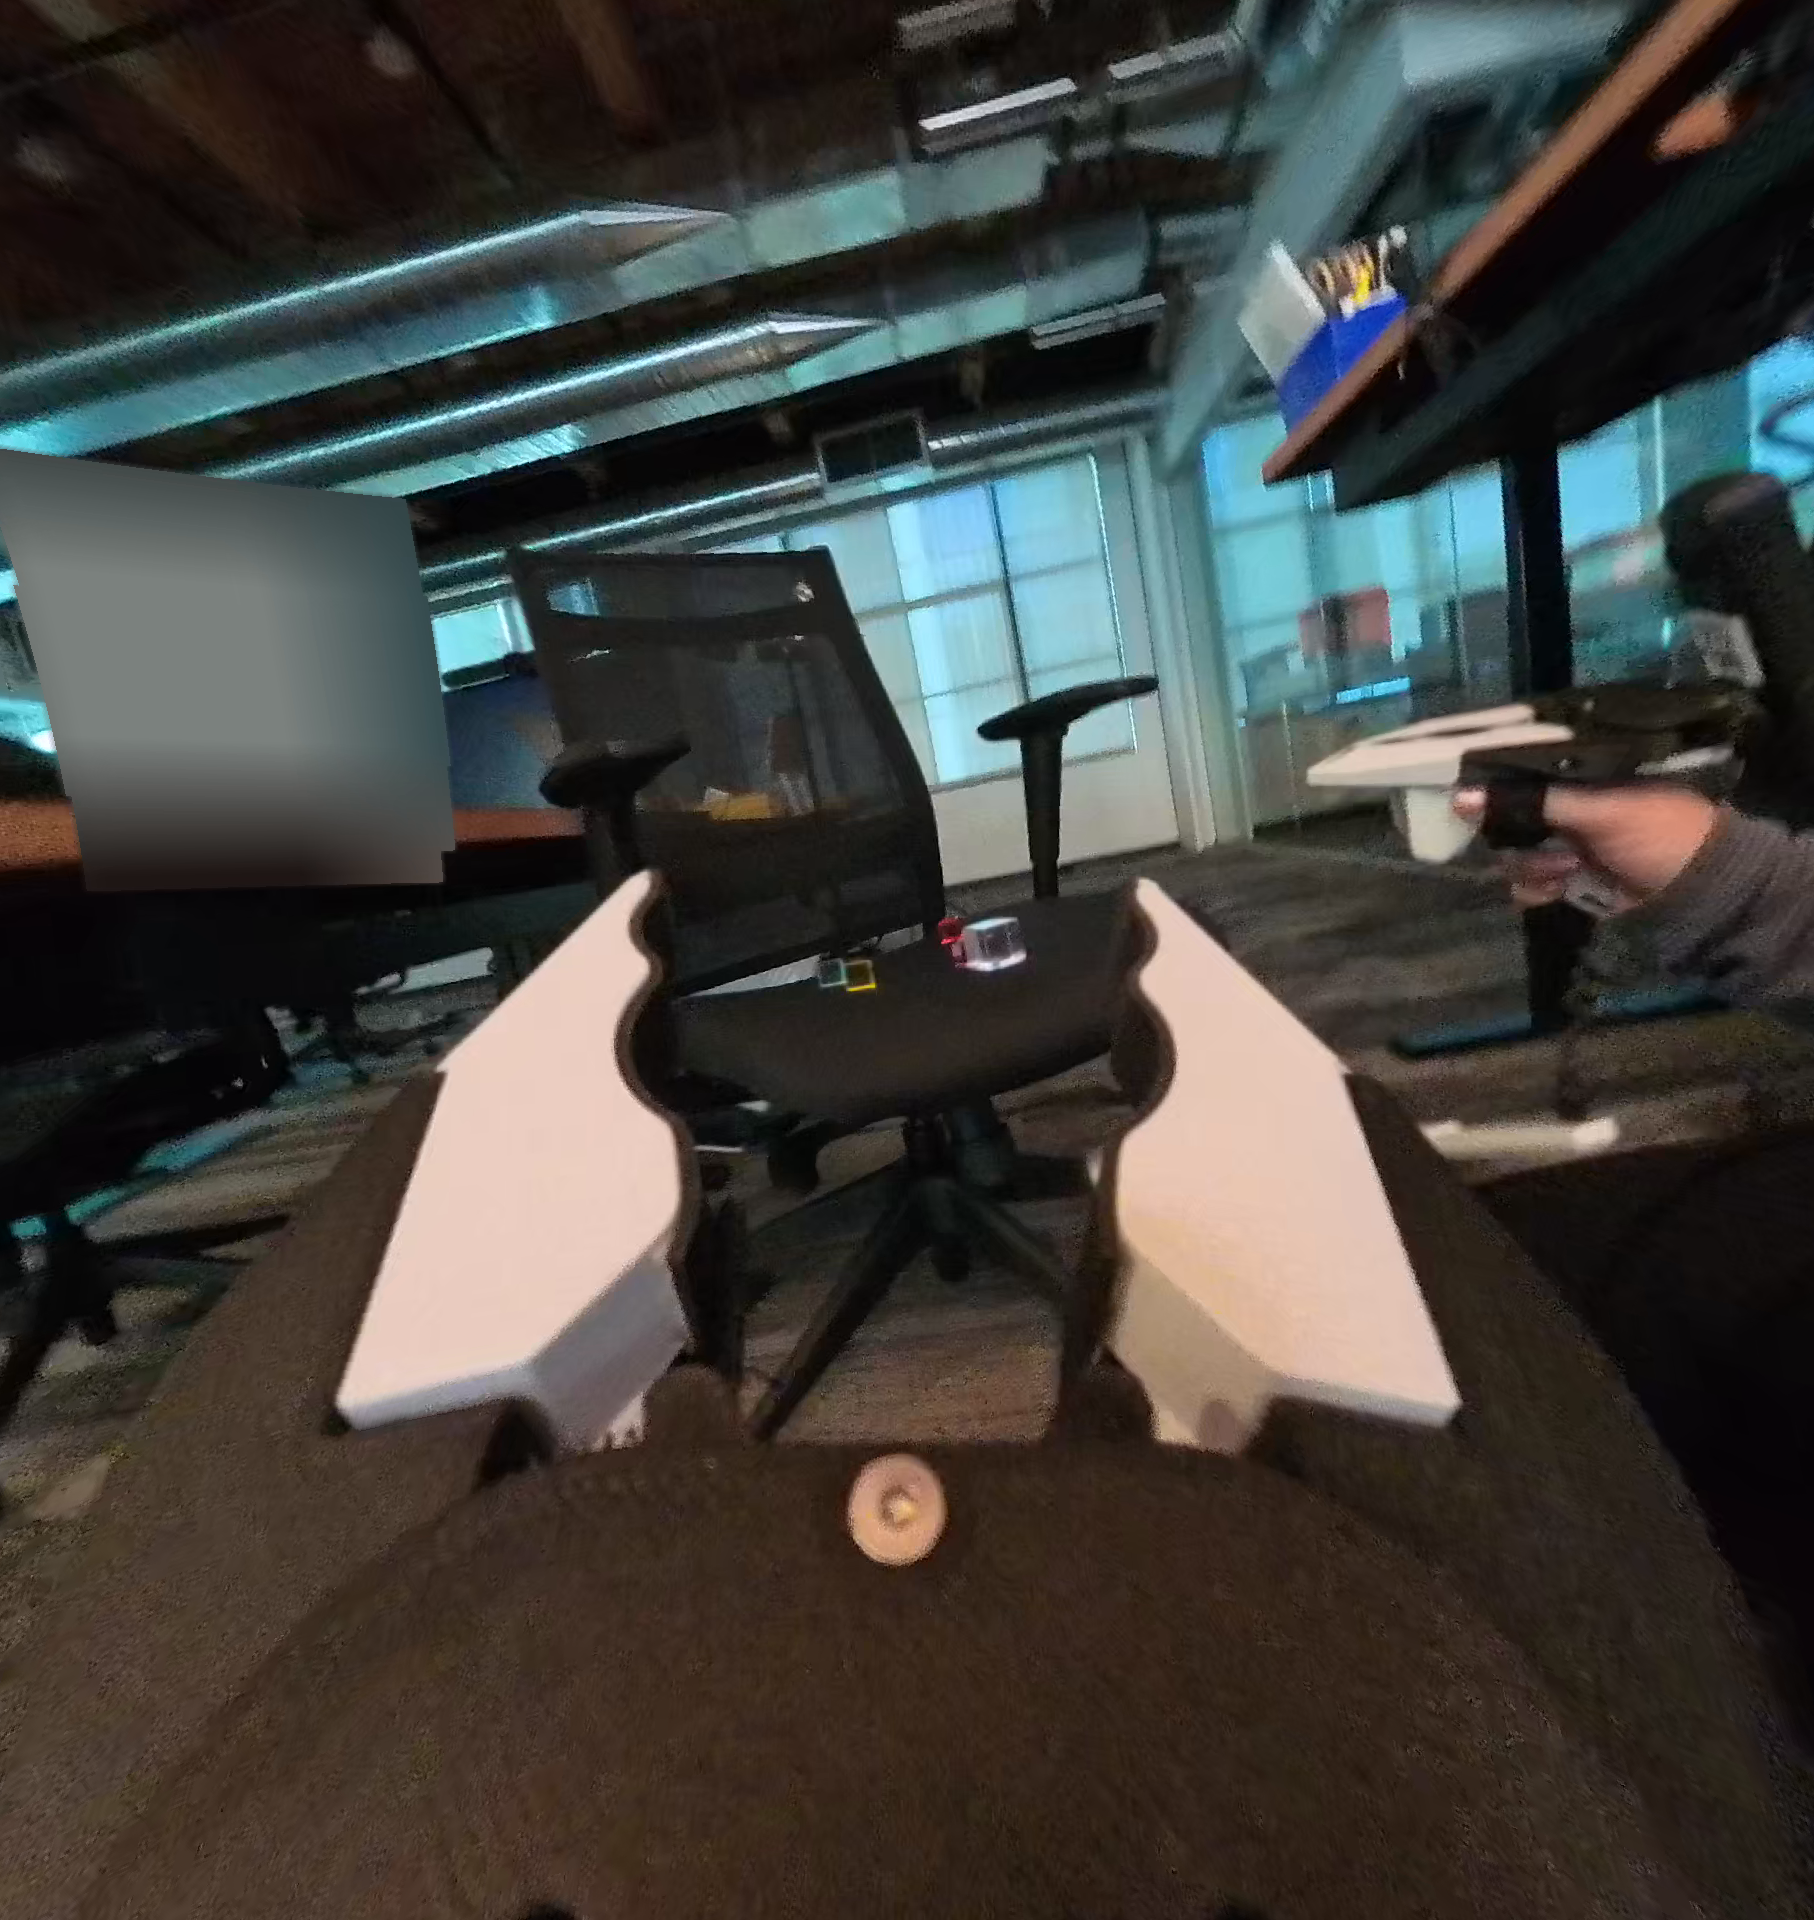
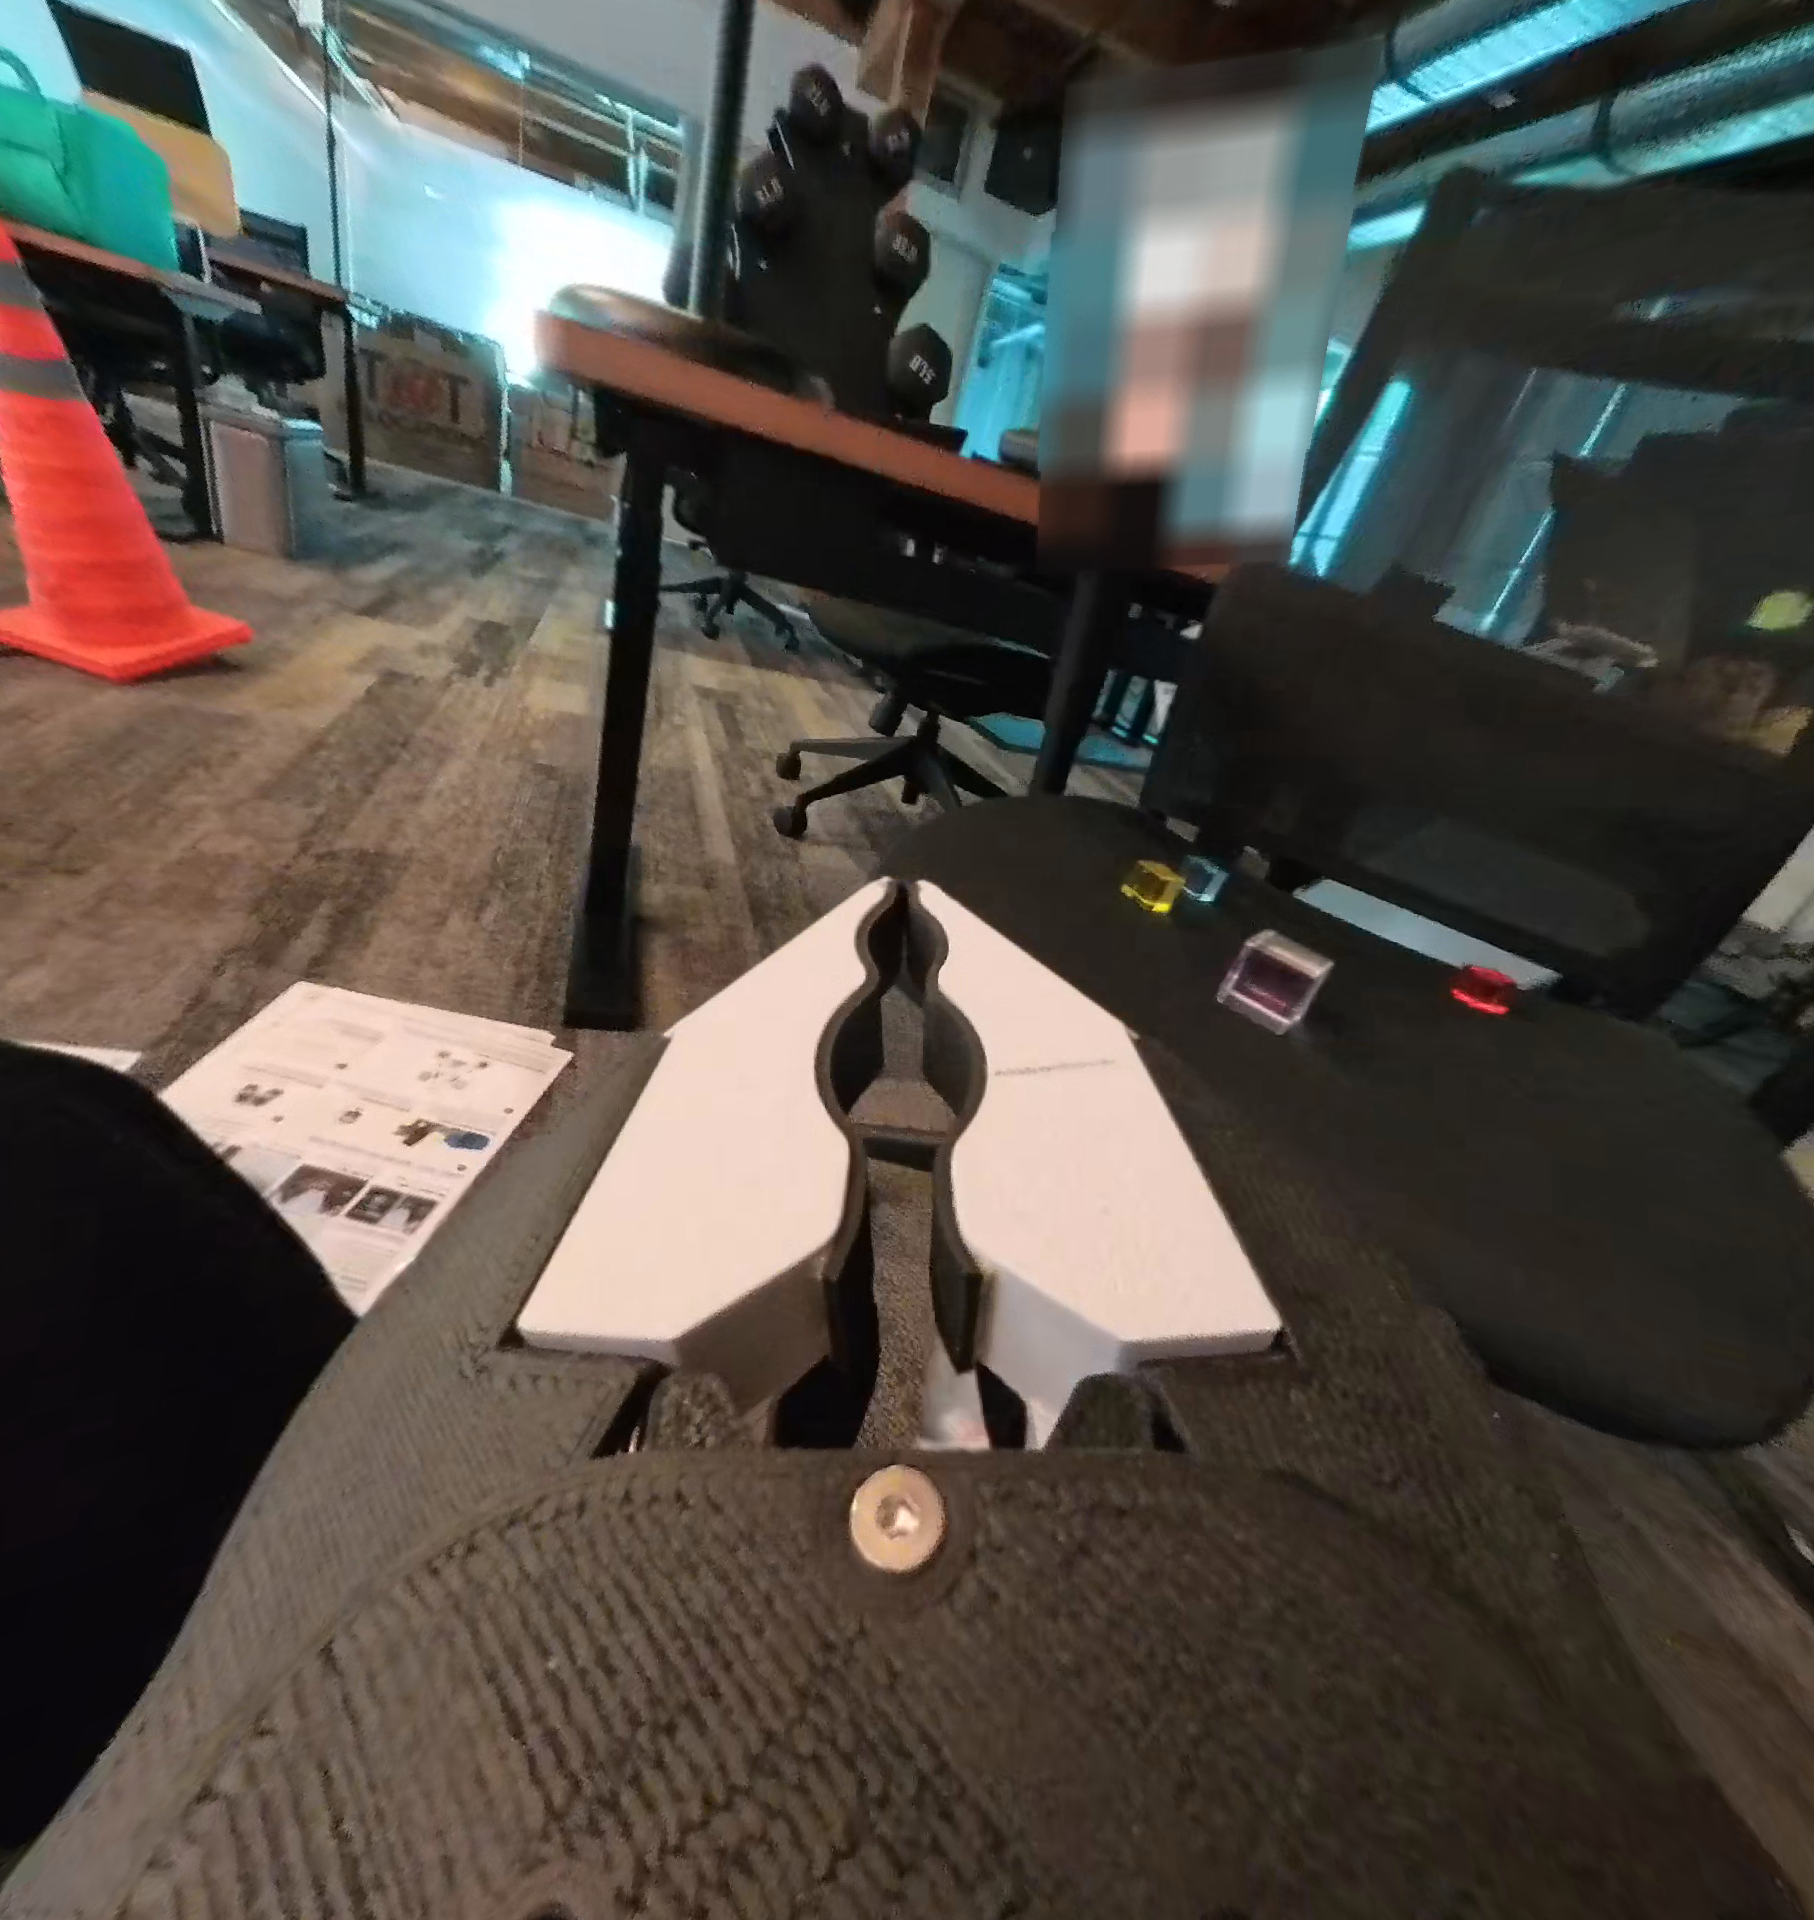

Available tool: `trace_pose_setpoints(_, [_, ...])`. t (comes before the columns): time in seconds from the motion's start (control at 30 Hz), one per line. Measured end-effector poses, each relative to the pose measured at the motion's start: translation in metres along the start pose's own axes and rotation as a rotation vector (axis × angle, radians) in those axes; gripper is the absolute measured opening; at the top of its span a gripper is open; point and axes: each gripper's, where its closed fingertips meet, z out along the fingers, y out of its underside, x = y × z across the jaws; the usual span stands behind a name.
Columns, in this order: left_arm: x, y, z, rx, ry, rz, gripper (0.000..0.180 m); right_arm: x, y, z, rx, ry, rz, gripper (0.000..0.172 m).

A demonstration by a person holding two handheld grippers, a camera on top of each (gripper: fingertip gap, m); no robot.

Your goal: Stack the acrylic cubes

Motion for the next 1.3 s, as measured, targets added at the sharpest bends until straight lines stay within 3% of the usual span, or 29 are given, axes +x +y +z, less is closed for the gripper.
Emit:
trace_pose_setpoints(0.1, [-0.002,0.002,-0.024,0.063,-0.031,-0.109,0.084,-0.009,-0.004,-0.005,0.004,0.007,-0.013,0.0])
trace_pose_setpoints(0.23, [-0.024,0.02,-0.037,0.015,-0.126,-0.093,0.084,-0.032,0.013,-0.001,0.005,-0.015,-0.013,0.0])
trace_pose_setpoints(0.43, [-0.109,0.022,-0.07,0.028,-0.387,-0.05,0.089,-0.066,0.025,0.022,-0.023,-0.043,-0.077,0.0])
trace_pose_setpoints(0.53, [-0.14,0.05,-0.085,-0.007,-0.473,-0.064,0.082,-0.076,0.025,0.043,-0.028,-0.03,-0.14,0.006])
trace_pose_setpoints(0.6, [-0.148,0.079,-0.077,-0.088,-0.46,-0.108,0.082,-0.071,0.026,0.058,-0.035,0.007,-0.202,0.014])
trace_pose_setpoints(0.67, [-0.14,0.103,-0.058,-0.152,-0.387,-0.166,0.081,-0.059,0.028,0.071,-0.026,0.051,-0.223,0.025])
trace_pose_setpoints(0.77, [-0.121,0.134,-0.027,-0.25,-0.301,-0.213,0.082,-0.047,0.04,0.082,0.017,0.035,-0.104,0.04])
trace_pose_setpoints(0.97, [-0.052,0.178,0.07,-0.257,-0.091,-0.239,0.083,0.015,0.117,0.074,-0.085,0.12,-0.014,0.053])
trace_pose_setpoints(1.13, [0.011,0.172,0.19,-0.142,0.043,-0.243,0.082,0.092,0.115,0.075,-0.057,0.125,0.002,0.047])
trace_pose_setpoints(1.3, [0.041,0.179,0.281,-0.116,0.108,-0.278,0.081,0.151,0.129,0.119,-0.156,0.044,0.085,0.053])
